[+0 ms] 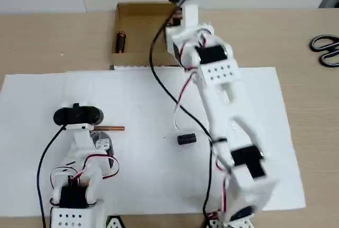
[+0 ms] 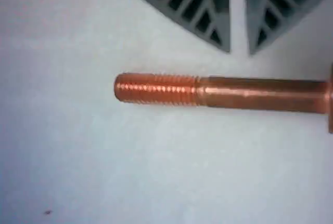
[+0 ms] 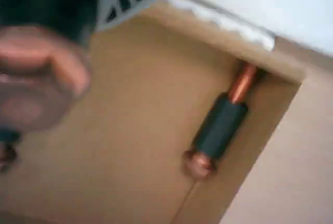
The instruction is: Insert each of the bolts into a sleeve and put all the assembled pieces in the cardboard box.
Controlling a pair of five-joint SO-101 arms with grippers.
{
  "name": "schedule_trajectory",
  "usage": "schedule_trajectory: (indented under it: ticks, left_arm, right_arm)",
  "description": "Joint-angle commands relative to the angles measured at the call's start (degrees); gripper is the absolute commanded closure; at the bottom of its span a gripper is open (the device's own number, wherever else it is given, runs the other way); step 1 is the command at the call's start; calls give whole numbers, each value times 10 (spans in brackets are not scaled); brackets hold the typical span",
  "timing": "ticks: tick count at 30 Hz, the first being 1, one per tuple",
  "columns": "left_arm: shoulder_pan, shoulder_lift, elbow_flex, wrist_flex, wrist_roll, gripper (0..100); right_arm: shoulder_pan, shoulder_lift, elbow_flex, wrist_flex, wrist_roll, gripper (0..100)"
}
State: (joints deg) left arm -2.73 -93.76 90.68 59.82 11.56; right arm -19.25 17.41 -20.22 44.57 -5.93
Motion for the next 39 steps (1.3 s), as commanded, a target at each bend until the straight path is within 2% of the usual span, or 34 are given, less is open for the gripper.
schedule_trajectory:
  ticks: [1, 11, 19, 25, 27, 34, 39]
  left_arm:
    - [-1, -5, -4, -13, -1, 994]
    - [-1, -5, -4, -13, -1, 994]
    - [-1, -5, -4, -13, 0, 994]
    - [-1, -5, -4, -13, 0, 994]
    - [-1, -5, -4, -13, 0, 994]
    - [-1, -5, -4, -13, 0, 994]
    - [-1, -5, -4, -13, 0, 994]
  right_arm:
    - [4, 77, -145, 6, 7, 997]
    - [-10, 342, -410, 3, 40, 995]
    - [-28, 467, -549, 50, 107, 988]
    - [-35, 483, -604, 149, 122, 792]
    - [-35, 483, -630, 189, 122, 754]
    - [-36, 483, -764, 357, 118, 800]
    - [-34, 447, -761, 473, 118, 850]
